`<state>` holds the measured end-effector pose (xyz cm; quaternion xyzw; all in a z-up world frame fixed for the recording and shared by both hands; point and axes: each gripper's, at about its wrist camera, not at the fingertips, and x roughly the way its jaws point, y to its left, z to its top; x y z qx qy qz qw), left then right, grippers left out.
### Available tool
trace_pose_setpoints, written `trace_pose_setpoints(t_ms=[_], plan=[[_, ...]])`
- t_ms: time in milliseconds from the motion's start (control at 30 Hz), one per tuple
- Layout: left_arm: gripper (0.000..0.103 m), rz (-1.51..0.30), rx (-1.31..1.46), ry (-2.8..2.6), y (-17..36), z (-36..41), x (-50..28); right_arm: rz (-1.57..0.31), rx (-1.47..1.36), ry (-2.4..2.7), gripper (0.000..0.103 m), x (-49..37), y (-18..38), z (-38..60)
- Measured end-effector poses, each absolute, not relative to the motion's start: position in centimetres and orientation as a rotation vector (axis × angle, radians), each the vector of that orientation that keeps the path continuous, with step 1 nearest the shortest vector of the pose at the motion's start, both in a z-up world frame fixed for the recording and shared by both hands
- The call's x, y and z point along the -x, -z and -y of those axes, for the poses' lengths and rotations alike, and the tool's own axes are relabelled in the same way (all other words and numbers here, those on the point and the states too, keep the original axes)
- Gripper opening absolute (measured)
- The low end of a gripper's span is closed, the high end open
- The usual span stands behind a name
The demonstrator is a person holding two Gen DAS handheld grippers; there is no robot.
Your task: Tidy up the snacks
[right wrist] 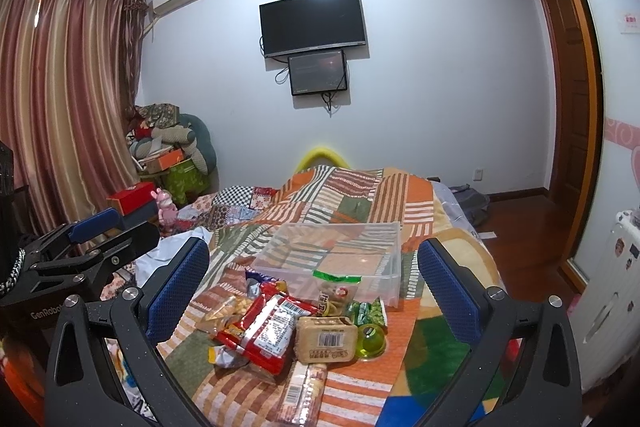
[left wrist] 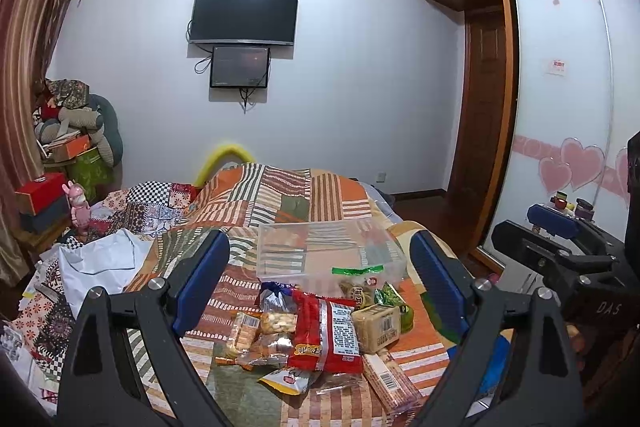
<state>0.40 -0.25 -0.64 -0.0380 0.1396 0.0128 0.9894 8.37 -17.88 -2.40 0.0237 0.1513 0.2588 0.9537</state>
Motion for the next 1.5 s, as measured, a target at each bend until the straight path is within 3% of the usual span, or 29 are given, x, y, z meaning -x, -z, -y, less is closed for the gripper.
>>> trace_pose_setpoints(t_ms=[1500], plan=[[0.097, -0.295, 0.102, -0.041, 1.4, -0.7, -1.2, -0.338, -0.059, -0.534, 0.103, -8.7, 2.7, 17.6]])
